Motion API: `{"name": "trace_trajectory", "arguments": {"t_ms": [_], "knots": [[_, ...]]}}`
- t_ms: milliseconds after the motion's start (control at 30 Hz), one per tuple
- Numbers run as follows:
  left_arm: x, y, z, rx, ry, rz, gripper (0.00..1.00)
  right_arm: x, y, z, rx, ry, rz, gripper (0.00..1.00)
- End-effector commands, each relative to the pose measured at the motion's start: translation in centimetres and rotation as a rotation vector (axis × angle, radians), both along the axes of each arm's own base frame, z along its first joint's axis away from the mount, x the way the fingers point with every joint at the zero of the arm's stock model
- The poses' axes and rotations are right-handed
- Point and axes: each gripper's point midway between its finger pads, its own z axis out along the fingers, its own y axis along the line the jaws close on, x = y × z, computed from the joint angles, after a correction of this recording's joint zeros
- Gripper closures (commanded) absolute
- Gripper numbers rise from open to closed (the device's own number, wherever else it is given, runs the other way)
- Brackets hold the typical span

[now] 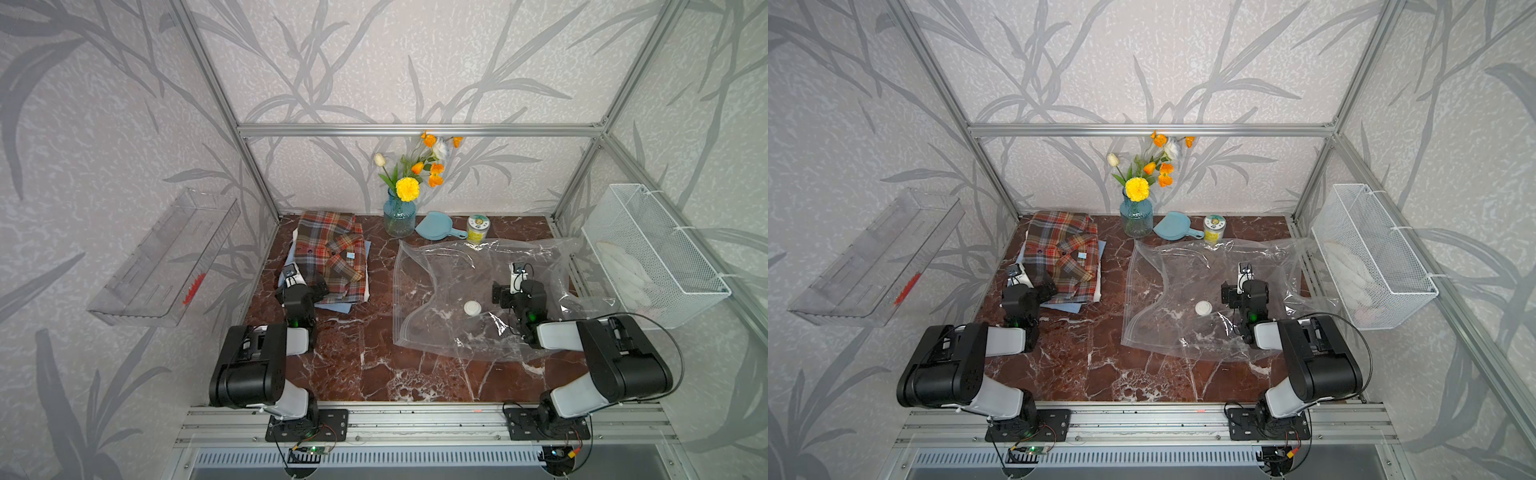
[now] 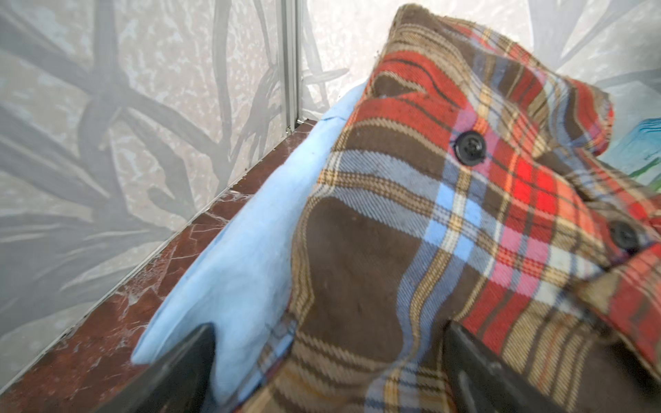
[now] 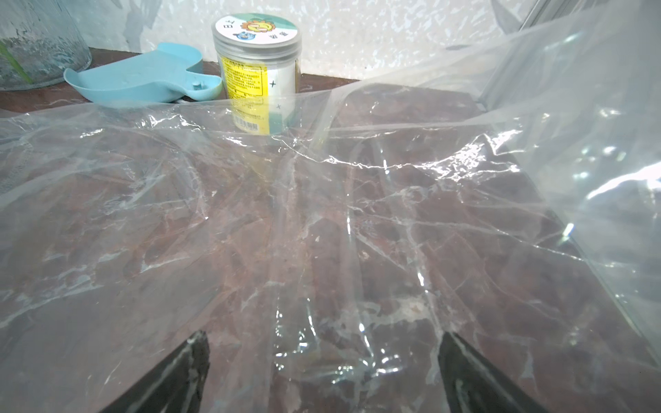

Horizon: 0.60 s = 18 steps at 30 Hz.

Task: Take the shirt out of the vacuum bag
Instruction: Reset both arms

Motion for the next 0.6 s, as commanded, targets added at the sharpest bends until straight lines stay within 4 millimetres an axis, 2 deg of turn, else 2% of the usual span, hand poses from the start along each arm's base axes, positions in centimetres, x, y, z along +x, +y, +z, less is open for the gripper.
{"name": "trace_trajectory", "arguments": {"t_ms": [0,567], "knots": [[0.07,-1.23,-1.08,0.002,0.064,-0.069,0.0,0.77,0.06,1.73,0.004,-0.057,0.006,0.01],[0.22,-1.32,-1.26,0.0,0.081,-0.072,0.0,0.81,0.17,1.71,0.001,-0.054,0.011,0.01]]}}
